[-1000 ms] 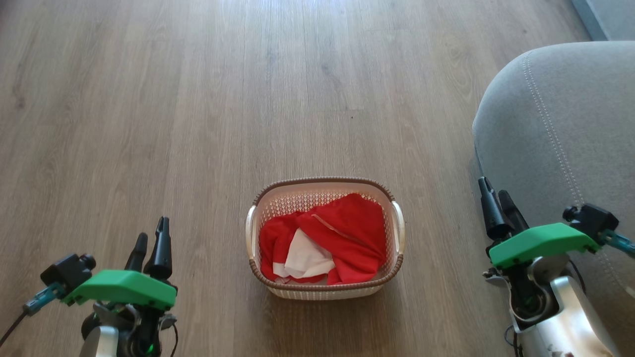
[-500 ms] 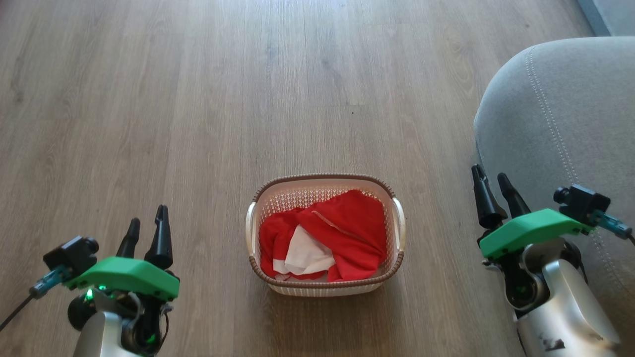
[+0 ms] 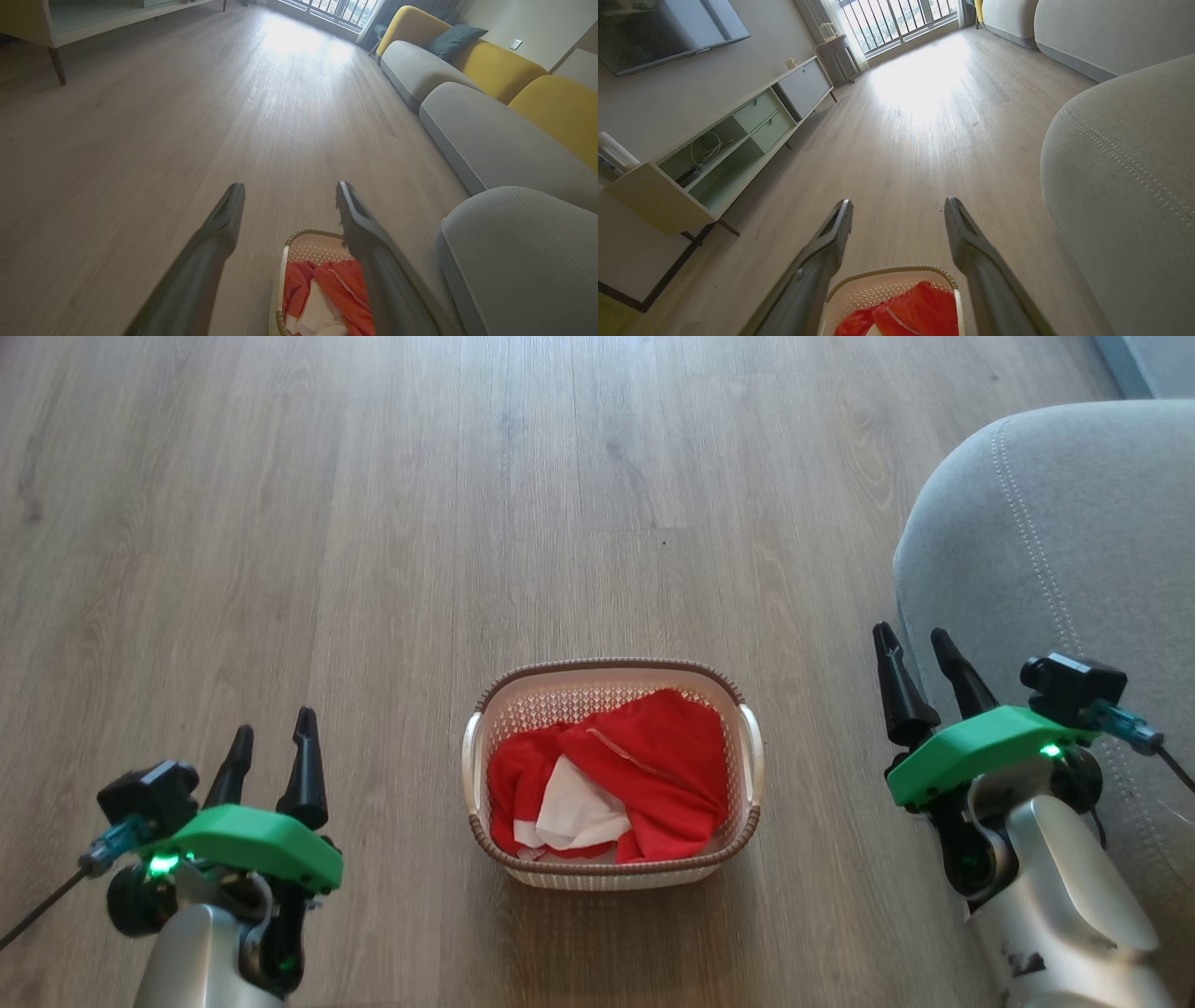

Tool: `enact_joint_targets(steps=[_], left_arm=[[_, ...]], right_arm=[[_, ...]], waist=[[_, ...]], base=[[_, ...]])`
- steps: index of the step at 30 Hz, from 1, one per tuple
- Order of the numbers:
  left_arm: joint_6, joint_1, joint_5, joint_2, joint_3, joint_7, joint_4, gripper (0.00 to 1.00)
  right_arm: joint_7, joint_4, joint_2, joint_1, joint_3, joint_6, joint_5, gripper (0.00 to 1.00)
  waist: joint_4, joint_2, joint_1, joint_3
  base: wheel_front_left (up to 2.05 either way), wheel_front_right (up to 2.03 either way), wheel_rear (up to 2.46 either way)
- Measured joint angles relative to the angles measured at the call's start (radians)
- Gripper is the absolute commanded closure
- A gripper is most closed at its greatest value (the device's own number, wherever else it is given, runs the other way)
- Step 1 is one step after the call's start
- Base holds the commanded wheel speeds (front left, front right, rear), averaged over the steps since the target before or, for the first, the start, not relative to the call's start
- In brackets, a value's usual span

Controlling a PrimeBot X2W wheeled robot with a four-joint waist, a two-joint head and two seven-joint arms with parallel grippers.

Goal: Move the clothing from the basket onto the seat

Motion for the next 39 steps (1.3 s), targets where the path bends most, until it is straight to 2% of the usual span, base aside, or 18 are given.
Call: enact_joint_targets(steps=[29, 39], left_arm=[[0.026, -0.078, 0.350, -0.001, 0.041, -0.085, 0.001, 0.00], [0.025, -0.078, 0.362, -0.002, 0.050, -0.085, 0.001, 0.00]], right_arm=[[-0.088, 0.048, -0.013, -0.114, -0.012, 0.000, -0.360, 0.00], [-0.089, 0.048, -0.013, -0.117, -0.043, 0.000, -0.373, 0.00]], waist=[[-0.002, 0.0000, 0.0000, 0.028], [-0.004, 0.0000, 0.0000, 0.016]], base=[[0.00, 0.00, 0.00], [0.00, 0.00, 0.00]])
